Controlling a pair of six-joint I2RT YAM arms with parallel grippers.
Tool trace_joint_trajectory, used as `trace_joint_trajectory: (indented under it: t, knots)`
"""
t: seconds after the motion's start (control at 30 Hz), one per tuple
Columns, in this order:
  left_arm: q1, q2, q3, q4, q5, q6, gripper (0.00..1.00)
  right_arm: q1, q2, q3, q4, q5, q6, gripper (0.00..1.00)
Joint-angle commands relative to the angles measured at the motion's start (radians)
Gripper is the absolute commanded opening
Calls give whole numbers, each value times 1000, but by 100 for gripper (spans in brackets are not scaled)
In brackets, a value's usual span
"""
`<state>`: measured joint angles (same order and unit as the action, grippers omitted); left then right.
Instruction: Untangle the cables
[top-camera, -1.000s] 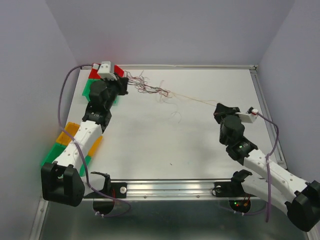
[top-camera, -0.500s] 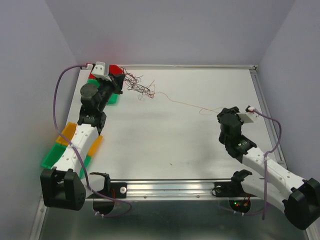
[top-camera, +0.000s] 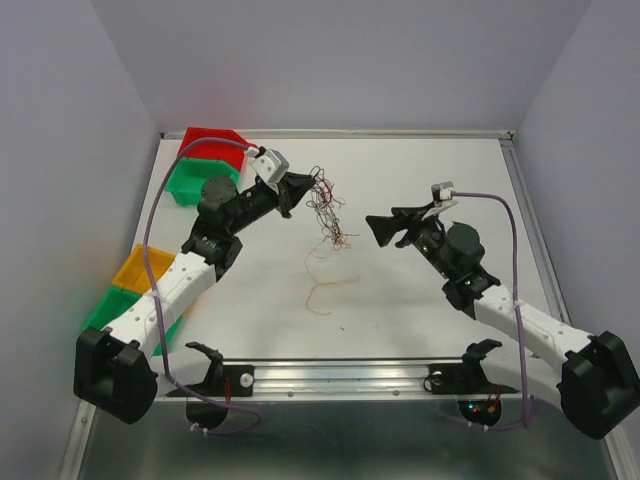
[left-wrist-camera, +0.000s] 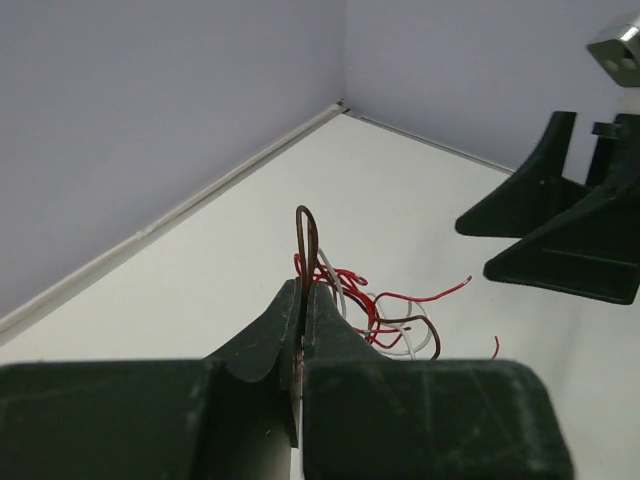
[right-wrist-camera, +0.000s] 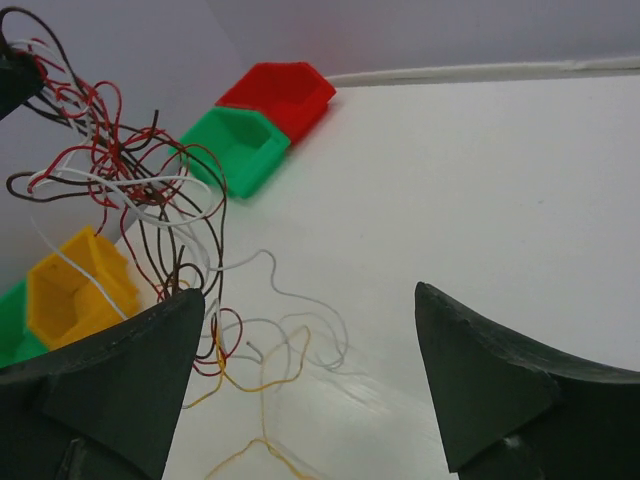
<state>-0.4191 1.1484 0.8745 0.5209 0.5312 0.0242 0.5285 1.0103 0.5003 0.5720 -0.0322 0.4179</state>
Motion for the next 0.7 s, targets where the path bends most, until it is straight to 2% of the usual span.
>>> trace_joint_trajectory:
  t: [0.0,0.07,0.17,0.33,0.47,0.57,0.6,0.67]
  knots:
    - [-23,-23,-3,39,110,62,9,4,31,-3,149,-263,-51,90]
    - [-40,-13,0,27,162,68,11,13,53,1,169,-304,-51,88]
    - [-69,-7,0,11,164,94,13,36,88,14,183,-354,-57,87]
    - [-102,-7,-6,7,162,112,13,79,148,34,189,-344,-68,86]
    - [-115,-6,-3,-1,194,117,14,110,200,52,195,-302,-80,82]
    - [-122,-4,-3,-9,204,126,15,122,220,50,203,-259,-82,64]
    - [-122,-1,-2,-12,204,131,15,122,218,47,204,-247,-77,46]
    - [-122,1,4,-24,193,138,15,122,200,37,200,-146,-65,25]
